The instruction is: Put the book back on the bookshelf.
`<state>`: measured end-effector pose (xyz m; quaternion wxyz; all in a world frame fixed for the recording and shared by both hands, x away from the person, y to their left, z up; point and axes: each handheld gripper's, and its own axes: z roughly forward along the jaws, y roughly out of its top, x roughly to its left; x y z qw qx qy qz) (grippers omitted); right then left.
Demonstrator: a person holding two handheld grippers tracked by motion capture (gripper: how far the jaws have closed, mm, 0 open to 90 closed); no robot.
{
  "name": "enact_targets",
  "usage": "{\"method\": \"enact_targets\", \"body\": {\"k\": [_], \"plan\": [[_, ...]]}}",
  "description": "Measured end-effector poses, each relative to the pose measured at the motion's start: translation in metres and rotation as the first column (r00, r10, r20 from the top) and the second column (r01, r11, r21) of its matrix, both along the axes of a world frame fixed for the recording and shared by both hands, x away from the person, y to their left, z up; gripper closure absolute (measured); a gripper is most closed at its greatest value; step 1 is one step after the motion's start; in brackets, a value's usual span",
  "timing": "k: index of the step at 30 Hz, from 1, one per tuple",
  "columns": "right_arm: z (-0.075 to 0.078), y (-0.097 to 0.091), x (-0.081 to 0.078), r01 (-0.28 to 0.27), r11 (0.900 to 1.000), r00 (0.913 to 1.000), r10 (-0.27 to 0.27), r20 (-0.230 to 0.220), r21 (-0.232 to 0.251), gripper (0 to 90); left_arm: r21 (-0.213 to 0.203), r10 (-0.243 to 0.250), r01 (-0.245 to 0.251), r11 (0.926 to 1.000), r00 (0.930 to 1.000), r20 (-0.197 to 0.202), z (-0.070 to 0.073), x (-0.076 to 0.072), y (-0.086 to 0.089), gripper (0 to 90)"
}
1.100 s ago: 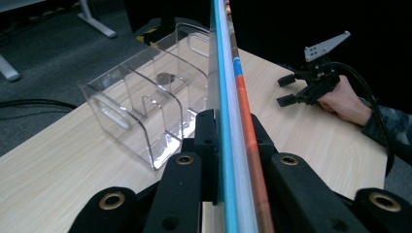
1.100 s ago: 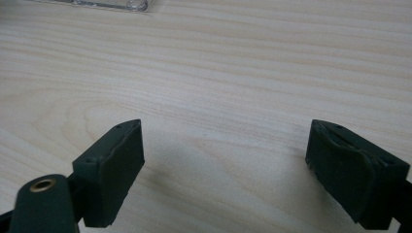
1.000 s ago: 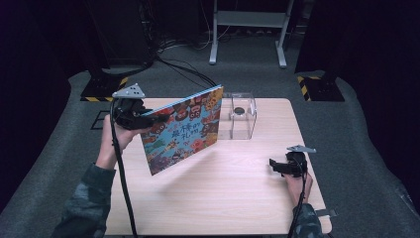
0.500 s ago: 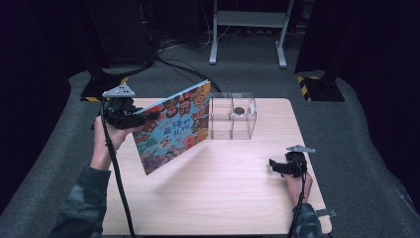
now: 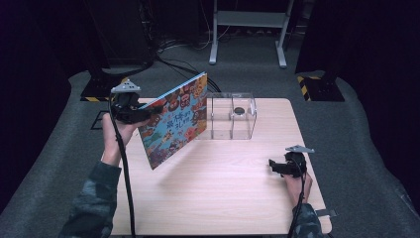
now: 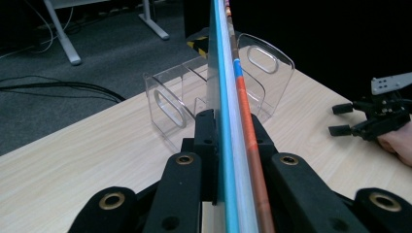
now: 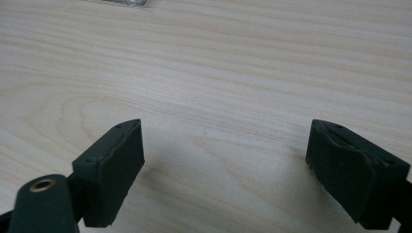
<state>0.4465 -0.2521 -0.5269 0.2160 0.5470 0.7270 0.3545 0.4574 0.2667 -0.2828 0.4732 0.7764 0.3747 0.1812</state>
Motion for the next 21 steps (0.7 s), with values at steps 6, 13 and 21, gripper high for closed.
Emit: {"method": "enact_targets", "body": {"k": [6,13,21], "plan": [[0.0,0.0,0.0,-0.001,1.0,1.0,0.001,0.001,0.001,12.8,-0.022,0.032,-0.031,0.9993,0.9995,0.005,-0.004,0.004,-0.012,81.0],[0.0,0.0,-0.001,-0.001,1.0,1.0,0.001,0.0,0.0,12.9,0.008,0.077,-0.077,0.997,0.9968,0.02,-0.009,0.005,-0.024,81.0],[0.0,0.001,-0.001,0.004,1.0,1.0,-0.004,-0.007,0.0,13.0,-0.017,0.111,-0.11,0.9938,0.9929,0.043,-0.014,0.007,-0.037,81.0]]}}
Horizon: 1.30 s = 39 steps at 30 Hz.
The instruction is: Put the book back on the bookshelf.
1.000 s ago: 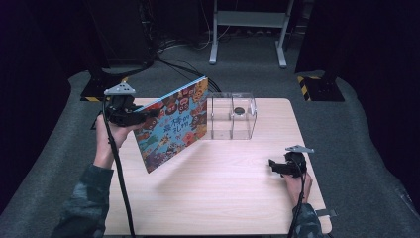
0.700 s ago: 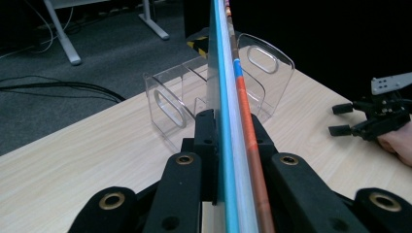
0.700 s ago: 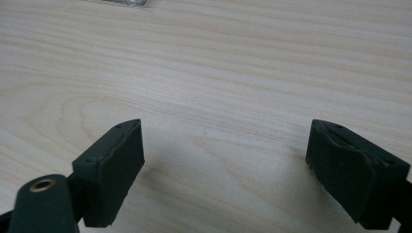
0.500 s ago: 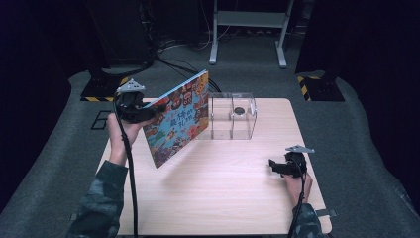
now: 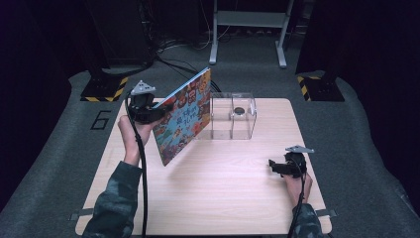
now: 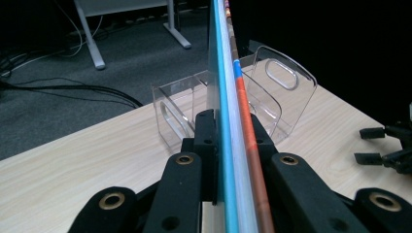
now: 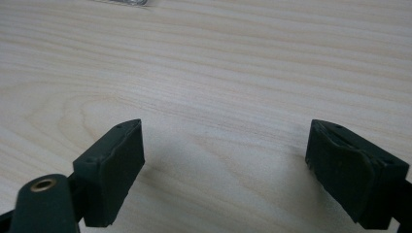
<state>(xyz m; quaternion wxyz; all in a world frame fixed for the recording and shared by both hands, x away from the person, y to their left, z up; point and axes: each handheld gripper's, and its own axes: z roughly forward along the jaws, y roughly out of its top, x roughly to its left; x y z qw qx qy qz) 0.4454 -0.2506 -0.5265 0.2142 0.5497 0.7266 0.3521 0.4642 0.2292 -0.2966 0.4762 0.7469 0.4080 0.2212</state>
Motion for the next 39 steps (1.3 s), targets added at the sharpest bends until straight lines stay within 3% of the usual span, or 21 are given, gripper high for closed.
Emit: {"method": "enact_targets", "body": {"k": [16,25,33,34,39], "plan": [[0.0,0.001,0.0,-0.016,0.9998,0.9999,0.016,0.0,-0.015,13.3,-0.006,0.082,-0.082,0.9966,0.9956,0.046,-0.019,0.008,-0.023,81.0],[-0.001,0.002,0.0,-0.013,0.9997,0.9999,0.014,0.008,-0.019,13.3,-0.014,0.111,-0.111,0.9937,0.993,0.041,-0.029,0.013,-0.03,81.0],[-0.001,0.002,0.0,-0.009,0.9997,0.9999,0.01,0.013,-0.021,13.4,-0.048,0.146,-0.144,0.9884,0.9886,0.037,-0.036,0.018,-0.033,80.9],[-0.001,0.001,0.0,-0.018,0.9996,0.9998,0.018,0.012,-0.023,13.4,-0.067,0.158,-0.156,0.9855,0.987,0.029,-0.037,0.019,-0.034,80.9],[-0.001,0.002,0.0,-0.021,0.9993,0.9997,0.021,0.013,-0.03,13.4,-0.072,0.165,-0.163,0.984,0.986,0.025,-0.04,0.024,-0.034,80.8]]}}
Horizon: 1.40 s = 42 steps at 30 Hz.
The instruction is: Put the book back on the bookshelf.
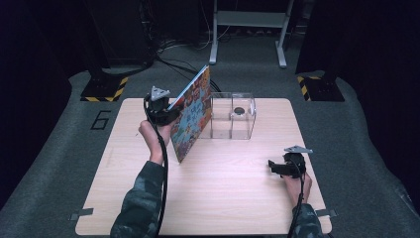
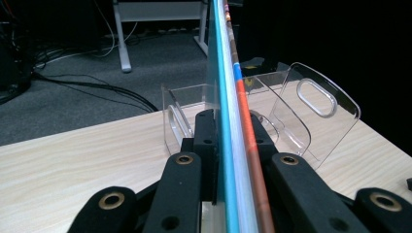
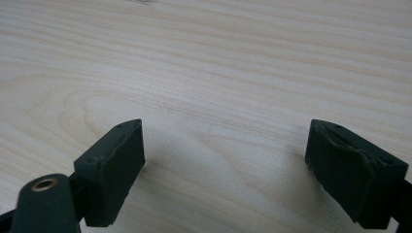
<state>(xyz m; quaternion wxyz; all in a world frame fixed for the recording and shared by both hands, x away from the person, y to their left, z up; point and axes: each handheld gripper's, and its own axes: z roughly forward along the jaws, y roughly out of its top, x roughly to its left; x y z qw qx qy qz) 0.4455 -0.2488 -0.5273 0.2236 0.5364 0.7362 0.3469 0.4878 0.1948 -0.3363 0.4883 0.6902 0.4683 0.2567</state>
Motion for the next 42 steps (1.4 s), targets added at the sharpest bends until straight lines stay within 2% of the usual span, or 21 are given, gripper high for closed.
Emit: {"method": "enact_targets", "body": {"k": [11,15,22,25,29,31,33,36,40,42], "plan": [[0.0,0.0,0.0,0.002,1.0,1.0,-0.002,0.002,0.001,13.5,-0.023,0.006,-0.006,0.9997,1.0,-0.004,-0.004,0.005,0.003,80.2],[0.0,0.001,0.0,0.006,1.0,1.0,-0.006,-0.001,0.005,13.5,-0.042,-0.002,0.002,0.9991,0.9999,0.016,-0.005,0.004,0.004,77.8],[0.0,0.001,0.0,0.009,0.9999,1.0,-0.009,-0.003,0.005,13.5,-0.043,-0.05,0.049,0.9979,0.9988,-0.002,-0.003,0.001,0.007,59.2],[0.0,0.001,0.0,0.003,1.0,1.0,-0.003,-0.003,0.006,13.5,-0.024,-0.068,0.068,0.9974,0.9977,0.002,-0.001,-0.001,0.008,49.1],[0.0,0.001,0.0,0.005,1.0,1.0,-0.005,0.005,0.008,13.5,-0.015,-0.095,0.095,0.9954,0.9955,0.005,0.002,-0.008,0.009,38.2],[-0.001,0.002,0.0,0.01,0.9999,0.9999,-0.01,0.005,0.002,13.5,-0.015,-0.098,0.098,0.995,0.9949,0.023,0.004,-0.014,0.011,34.8],[-0.001,0.002,0.0,0.011,0.9999,0.9999,-0.011,0.005,0.002,13.5,-0.013,-0.109,0.109,0.994,0.9939,0.02,0.006,-0.019,0.013,31.1],[0.0,0.002,0.0,0.006,1.0,1.0,-0.006,0.0,-0.006,13.5,0.028,-0.134,0.133,0.9907,0.991,0.006,0.008,-0.027,0.015,20.9],[0.0,0.002,0.0,0.004,0.9999,1.0,-0.004,-0.002,-0.011,13.5,0.066,-0.172,0.173,0.9827,0.9849,-0.016,0.01,-0.039,0.021,14.5],[0.0,0.003,0.0,0.012,0.9999,0.9999,-0.012,-0.001,-0.005,13.5,0.073,-0.175,0.175,0.9818,0.9846,-0.011,0.01,-0.045,0.023,11.1]]}}
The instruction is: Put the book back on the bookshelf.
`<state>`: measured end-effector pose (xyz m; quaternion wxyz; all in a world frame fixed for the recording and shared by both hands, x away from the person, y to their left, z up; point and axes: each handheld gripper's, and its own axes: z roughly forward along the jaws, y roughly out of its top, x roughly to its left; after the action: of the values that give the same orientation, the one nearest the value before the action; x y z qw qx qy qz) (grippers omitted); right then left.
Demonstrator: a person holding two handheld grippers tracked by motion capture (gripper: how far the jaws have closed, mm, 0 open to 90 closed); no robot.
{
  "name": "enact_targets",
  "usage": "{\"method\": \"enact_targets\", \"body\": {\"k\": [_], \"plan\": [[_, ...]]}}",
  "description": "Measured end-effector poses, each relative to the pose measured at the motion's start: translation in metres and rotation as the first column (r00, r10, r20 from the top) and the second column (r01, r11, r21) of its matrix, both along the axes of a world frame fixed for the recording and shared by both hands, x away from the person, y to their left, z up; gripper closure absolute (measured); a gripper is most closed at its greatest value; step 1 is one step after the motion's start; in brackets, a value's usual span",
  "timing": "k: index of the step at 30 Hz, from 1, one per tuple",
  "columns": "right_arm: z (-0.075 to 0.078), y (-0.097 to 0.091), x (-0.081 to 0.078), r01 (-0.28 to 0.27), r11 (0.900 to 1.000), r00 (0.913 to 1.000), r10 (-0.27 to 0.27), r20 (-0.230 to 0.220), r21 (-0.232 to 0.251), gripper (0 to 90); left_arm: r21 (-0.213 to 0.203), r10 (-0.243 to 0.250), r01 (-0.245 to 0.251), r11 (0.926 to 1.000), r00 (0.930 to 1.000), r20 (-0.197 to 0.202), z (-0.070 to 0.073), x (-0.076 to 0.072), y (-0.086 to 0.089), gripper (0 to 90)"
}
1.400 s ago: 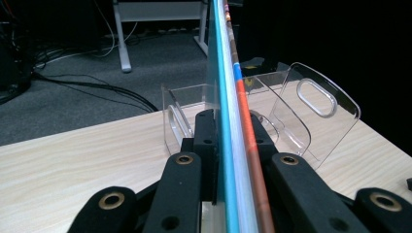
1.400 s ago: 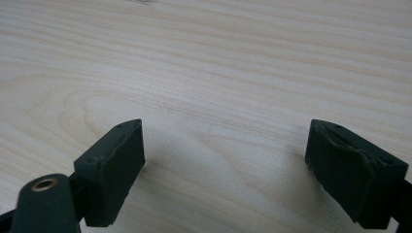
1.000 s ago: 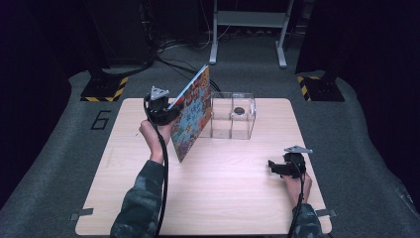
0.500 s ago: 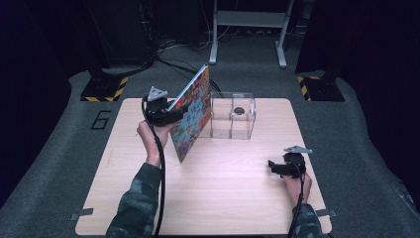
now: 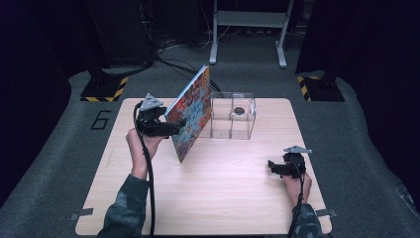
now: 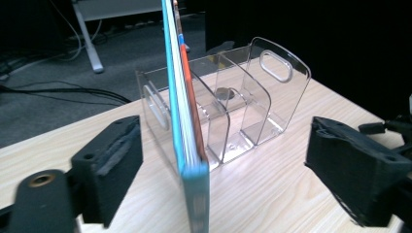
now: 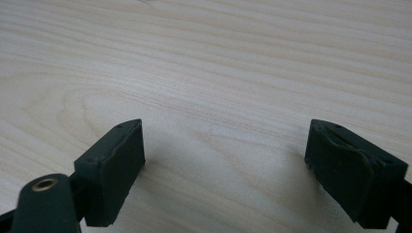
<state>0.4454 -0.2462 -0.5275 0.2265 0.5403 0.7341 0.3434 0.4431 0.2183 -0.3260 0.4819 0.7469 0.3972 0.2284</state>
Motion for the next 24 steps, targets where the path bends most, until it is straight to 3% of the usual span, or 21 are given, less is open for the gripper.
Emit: {"method": "enact_targets", "body": {"k": [6,13,21,24], "plan": [[0.0,0.0,0.0,0.001,1.0,1.0,-0.001,0.001,-0.004,13.5,0.035,-0.021,0.021,0.9992,0.9997,-0.009,-0.003,-0.014,0.008,3.8],[0.0,0.0,0.0,-0.006,0.9999,1.0,0.006,0.003,-0.012,13.5,0.063,-0.019,0.019,0.9978,0.9998,-0.005,-0.008,-0.029,0.017,1.8],[0.0,-0.001,0.0,-0.022,0.9996,0.9997,0.022,0.005,-0.02,13.5,0.076,0.004,-0.004,0.9971,1.0,-0.004,-0.024,-0.048,0.035,1.7],[-0.001,0.001,0.0,-0.002,0.9998,1.0,0.002,0.007,-0.02,13.5,0.08,0.014,-0.013,0.9967,0.9998,-0.013,-0.033,-0.054,0.042,1.7]]}}
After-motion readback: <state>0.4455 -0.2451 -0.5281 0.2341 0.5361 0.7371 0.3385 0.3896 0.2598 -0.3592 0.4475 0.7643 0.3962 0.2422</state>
